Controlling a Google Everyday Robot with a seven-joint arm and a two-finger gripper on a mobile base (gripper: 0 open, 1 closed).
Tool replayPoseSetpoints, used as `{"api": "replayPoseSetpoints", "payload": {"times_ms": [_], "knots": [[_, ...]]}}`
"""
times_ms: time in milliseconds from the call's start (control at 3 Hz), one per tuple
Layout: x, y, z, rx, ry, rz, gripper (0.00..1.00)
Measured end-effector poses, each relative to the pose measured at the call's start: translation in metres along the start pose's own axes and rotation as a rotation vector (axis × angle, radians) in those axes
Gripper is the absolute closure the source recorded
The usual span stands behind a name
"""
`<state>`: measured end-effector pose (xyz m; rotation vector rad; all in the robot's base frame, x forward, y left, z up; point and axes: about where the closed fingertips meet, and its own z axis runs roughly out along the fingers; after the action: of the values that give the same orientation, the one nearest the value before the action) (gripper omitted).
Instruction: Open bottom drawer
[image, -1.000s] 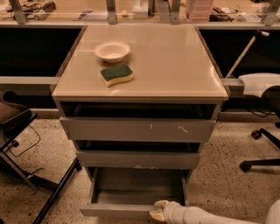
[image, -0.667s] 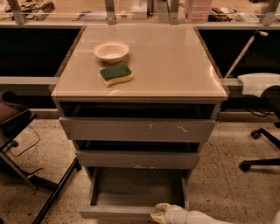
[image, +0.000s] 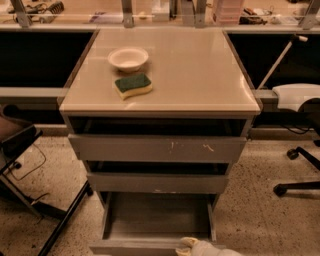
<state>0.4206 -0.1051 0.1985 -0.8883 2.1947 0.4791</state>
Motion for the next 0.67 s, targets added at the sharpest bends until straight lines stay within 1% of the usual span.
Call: {"api": "replayPoseSetpoints", "payload": {"times_ms": [333,667], "knots": [[-0.005,0.001,-0.003,0.0,0.0,0.0,1.0],[0.013,0.012,-0.017,0.008,-0.009,0.02,1.0]]}}
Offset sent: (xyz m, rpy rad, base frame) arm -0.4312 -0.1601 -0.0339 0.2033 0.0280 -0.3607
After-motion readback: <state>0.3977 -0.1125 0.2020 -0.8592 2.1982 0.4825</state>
